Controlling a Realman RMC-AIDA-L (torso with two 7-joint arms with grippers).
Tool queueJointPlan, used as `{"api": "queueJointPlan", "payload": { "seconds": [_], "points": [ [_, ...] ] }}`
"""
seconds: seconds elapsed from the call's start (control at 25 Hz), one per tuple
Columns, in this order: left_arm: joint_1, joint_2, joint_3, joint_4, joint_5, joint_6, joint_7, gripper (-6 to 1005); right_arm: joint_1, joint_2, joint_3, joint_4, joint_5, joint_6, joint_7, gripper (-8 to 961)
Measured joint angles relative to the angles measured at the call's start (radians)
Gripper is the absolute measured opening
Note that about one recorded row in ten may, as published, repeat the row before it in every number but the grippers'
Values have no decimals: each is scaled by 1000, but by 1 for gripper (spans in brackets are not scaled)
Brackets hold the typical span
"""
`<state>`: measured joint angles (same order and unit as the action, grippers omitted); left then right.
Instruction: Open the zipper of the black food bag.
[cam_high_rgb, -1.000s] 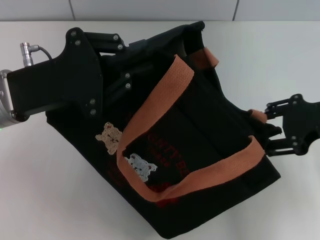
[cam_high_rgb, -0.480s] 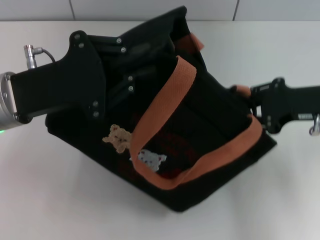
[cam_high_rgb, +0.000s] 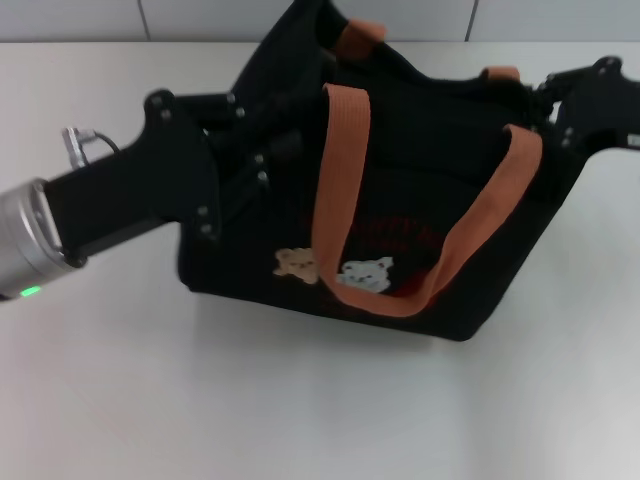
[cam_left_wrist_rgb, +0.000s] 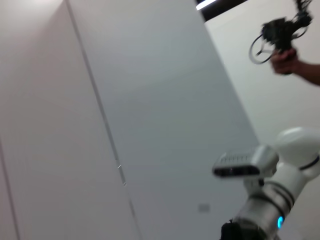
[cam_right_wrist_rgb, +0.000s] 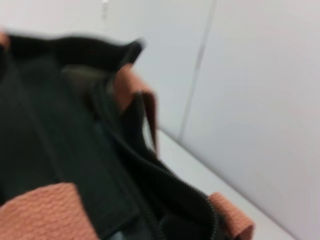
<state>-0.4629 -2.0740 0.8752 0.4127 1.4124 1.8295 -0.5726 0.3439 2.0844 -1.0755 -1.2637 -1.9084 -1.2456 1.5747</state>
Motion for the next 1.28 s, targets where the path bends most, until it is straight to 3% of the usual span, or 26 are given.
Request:
{"api": "queueJointPlan", "payload": {
  "seconds": [0.48,0.8,1.0,1.12,1.28],
  "points": [
    [-37,-5,-8,-247,-8,-126,37,201,21,-1,11,21,64,104,10,119],
    [-23,-1,-30,-258,-15,-129,18,358,-13,2,29,-12,68,104,9,235],
    [42,5,-124,-200,-15,-24,3,496,-64,6,97,-40,189,65,3,337],
    [83,10,-132,-134,-8,51,-38,615,-92,0,172,-7,319,-62,-11,467],
    [119,18,-120,-58,57,110,-102,765,-114,-4,271,93,442,-337,-98,649]
  ]
}}
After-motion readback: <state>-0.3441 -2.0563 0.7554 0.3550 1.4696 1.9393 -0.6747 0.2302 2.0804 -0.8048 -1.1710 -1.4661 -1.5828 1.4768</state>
